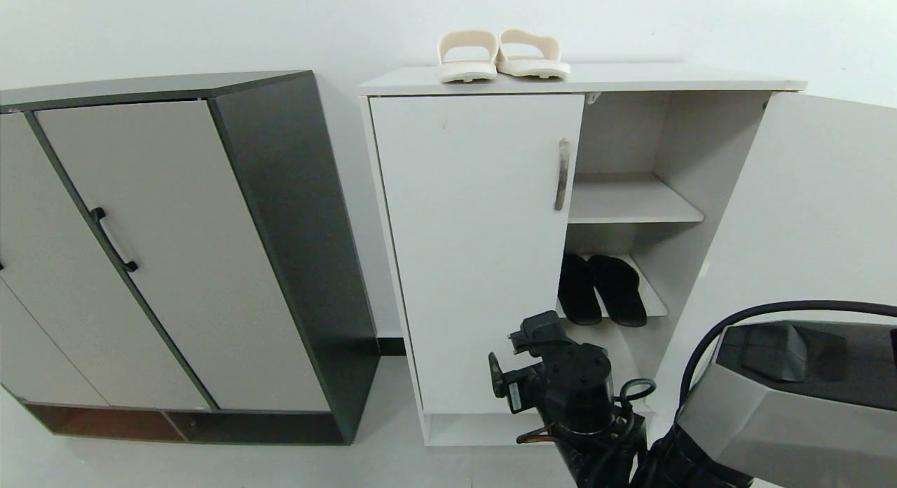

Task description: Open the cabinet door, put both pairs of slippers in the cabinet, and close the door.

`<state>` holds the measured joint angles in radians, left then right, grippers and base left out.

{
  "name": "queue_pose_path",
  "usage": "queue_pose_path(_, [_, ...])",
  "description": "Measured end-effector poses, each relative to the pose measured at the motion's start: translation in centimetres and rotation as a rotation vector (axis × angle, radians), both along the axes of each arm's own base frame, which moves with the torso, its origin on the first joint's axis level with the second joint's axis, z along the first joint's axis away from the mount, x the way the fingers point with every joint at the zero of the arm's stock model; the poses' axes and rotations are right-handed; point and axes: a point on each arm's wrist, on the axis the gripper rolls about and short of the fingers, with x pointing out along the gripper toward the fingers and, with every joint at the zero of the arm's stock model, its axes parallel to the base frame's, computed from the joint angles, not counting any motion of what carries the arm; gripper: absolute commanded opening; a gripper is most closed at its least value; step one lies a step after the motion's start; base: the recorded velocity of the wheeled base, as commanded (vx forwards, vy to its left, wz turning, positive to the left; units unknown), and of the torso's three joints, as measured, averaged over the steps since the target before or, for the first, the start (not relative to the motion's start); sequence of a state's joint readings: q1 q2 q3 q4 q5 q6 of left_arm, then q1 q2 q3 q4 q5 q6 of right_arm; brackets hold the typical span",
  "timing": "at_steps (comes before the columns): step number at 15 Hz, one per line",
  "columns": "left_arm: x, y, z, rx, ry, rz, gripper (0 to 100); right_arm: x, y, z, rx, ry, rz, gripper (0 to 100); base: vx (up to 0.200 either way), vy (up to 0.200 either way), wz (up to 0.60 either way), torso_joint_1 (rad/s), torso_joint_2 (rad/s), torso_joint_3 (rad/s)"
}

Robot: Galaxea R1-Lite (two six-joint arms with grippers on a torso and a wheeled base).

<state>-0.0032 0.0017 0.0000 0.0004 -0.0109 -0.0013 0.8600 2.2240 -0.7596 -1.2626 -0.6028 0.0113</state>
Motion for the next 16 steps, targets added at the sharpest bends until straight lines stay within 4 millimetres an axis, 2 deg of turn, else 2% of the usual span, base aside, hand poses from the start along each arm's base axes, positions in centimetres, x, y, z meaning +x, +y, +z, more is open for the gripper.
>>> queue_pose_path(13, [0.0, 0.0, 0.0, 0.0, 0.0, 0.0, 0, 0.0, 0.1, 0.0, 0.029, -0.023, 0.016, 100, 0.0, 0.0, 0.0, 0.0, 0.0, 0.0])
queue_pose_path(16, [0.0, 0.0, 0.0, 0.0, -0.003, 0.0, 0, 0.1, 0.3, 0.8, 0.063, -0.076, 0.018, 100, 0.0, 0.0, 0.0, 0.007, -0.16, -0.273])
